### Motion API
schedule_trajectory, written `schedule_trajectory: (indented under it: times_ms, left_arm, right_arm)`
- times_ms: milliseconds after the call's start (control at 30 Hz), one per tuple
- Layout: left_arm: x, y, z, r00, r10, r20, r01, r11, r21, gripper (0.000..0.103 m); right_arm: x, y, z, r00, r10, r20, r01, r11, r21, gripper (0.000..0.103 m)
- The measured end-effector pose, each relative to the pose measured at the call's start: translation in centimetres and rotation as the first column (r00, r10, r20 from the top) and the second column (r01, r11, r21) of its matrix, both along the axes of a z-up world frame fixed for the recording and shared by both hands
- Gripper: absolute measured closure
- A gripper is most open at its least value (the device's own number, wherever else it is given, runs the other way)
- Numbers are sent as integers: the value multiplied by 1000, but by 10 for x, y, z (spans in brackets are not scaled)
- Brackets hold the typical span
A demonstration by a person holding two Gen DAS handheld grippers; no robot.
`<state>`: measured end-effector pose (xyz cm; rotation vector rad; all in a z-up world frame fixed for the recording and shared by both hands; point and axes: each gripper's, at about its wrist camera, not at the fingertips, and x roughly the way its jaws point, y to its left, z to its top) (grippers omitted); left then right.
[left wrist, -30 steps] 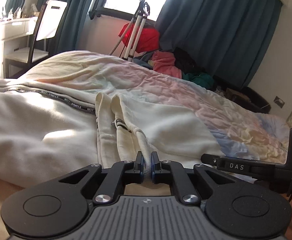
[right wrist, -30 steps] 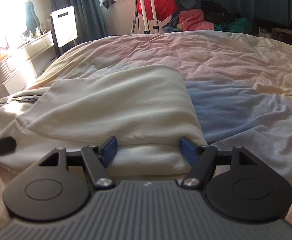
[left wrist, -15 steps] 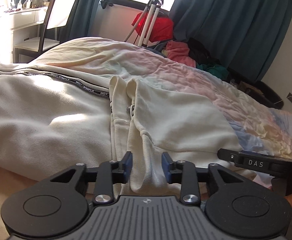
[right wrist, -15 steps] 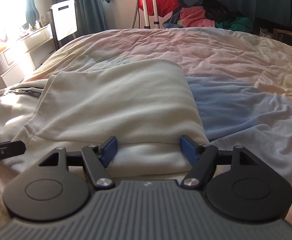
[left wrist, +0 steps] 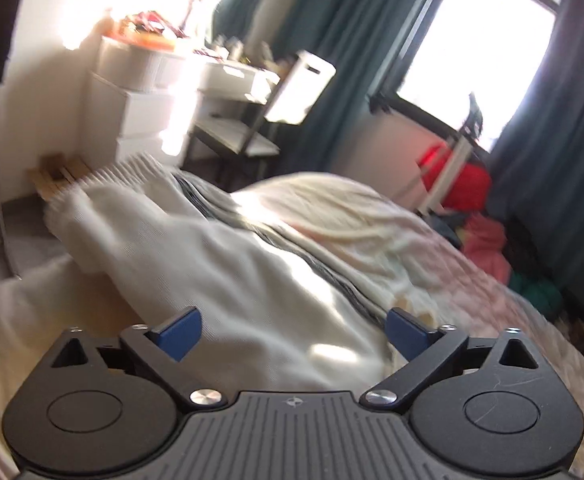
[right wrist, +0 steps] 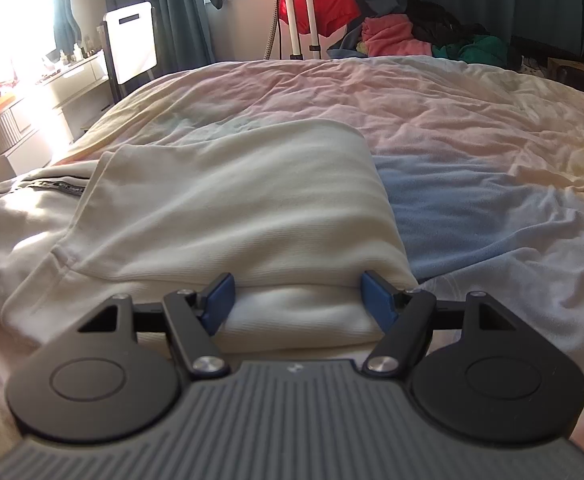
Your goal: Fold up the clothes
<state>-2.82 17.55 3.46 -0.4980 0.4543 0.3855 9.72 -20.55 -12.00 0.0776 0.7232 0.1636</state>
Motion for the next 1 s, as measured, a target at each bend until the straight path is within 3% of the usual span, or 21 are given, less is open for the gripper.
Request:
schedule_trajectory:
  times_ms: [100, 233, 367, 500, 567, 633, 667, 733, 800, 867, 1000]
  left_arm:
    - [-6, 35, 4, 998, 59, -9, -60, 991, -116, 0]
    - [-1, 71, -19, 987, 103, -120, -133, 952, -277, 0]
    - [7, 102, -54, 977, 101, -186, -176, 877, -448, 1]
    - [26, 131, -83, 985, 96, -144, -165, 769, -617, 7]
    - [37, 144, -86, 984, 130, -121, -177, 783, -596, 11]
    - [47, 153, -86, 986, 138, -93, -166, 824, -542, 14]
    - [49, 156, -85, 986, 145, -84, -168, 841, -514, 24]
    - [52, 160, -85, 986, 153, -66, -166, 867, -469, 33]
    - [56, 161, -84, 990, 130, -46, -137, 897, -420, 61]
    - [59, 152, -77, 993, 107, -55, -119, 935, -333, 66]
    - [62, 131, -58, 994, 103, -27, -107, 973, -204, 79]
  right_arm:
    - [0, -1, 0, 1000, -1, 0, 1, 1000, 6, 30]
    - [0, -1, 0, 1000, -3, -1, 3, 1000, 12, 30]
    - [0, 0, 0, 1000, -6, -1, 6, 1000, 9, 30]
    - [1, 1, 1, 1000, -9, 3, 9, 1000, 2, 30]
    - [1, 2, 1, 1000, -10, 6, 10, 1000, -5, 30]
    - [1, 3, 2, 1000, -11, 11, 11, 1000, -11, 30]
    - [0, 4, 3, 1000, -12, 18, 12, 1000, -14, 30]
    - [-2, 6, 8, 999, -4, 49, 6, 1000, -27, 31]
    - [-5, 10, 12, 997, 10, 83, -6, 999, -41, 32]
    - [-6, 15, 14, 995, 37, 88, -33, 998, -47, 32]
    - [-3, 27, 2, 994, 95, 45, -90, 990, -106, 33]
